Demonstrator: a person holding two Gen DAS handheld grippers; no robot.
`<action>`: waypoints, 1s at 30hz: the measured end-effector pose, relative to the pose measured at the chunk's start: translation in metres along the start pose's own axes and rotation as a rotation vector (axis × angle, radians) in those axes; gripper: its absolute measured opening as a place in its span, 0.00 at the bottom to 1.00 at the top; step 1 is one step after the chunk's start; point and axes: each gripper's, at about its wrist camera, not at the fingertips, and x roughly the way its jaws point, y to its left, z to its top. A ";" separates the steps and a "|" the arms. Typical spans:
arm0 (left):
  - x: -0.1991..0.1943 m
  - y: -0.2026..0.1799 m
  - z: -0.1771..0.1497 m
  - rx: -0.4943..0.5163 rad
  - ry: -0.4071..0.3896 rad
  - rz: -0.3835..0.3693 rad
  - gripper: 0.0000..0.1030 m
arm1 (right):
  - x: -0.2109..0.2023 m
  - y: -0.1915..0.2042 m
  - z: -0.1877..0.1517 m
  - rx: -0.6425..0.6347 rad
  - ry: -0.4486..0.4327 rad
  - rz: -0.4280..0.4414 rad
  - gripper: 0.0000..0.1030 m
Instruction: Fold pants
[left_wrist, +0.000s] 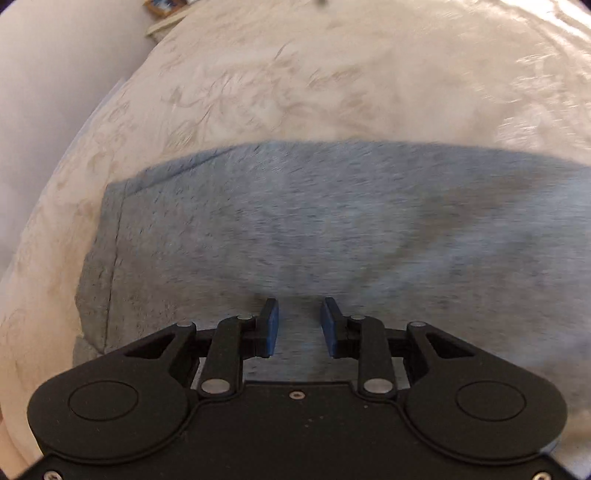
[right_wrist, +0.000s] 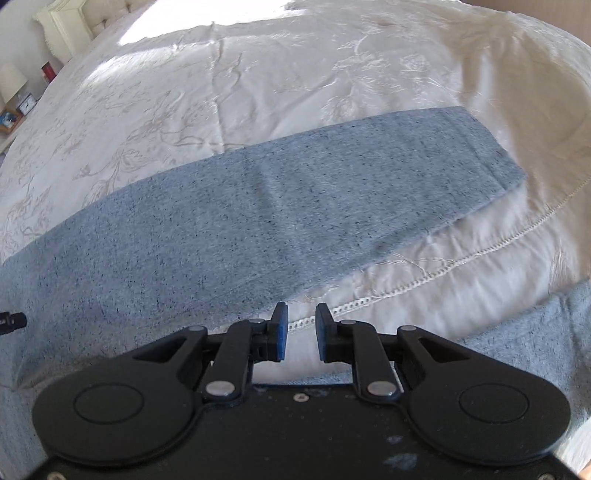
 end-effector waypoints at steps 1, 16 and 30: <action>0.010 0.010 0.001 -0.044 0.023 -0.024 0.38 | 0.004 0.003 0.003 -0.008 0.000 0.014 0.17; -0.001 -0.028 -0.023 0.174 -0.091 0.115 0.37 | 0.088 -0.034 0.084 -0.032 0.017 -0.061 0.11; -0.121 0.057 -0.087 -0.042 -0.266 0.058 0.61 | -0.080 -0.189 0.009 0.121 -0.187 -0.150 0.44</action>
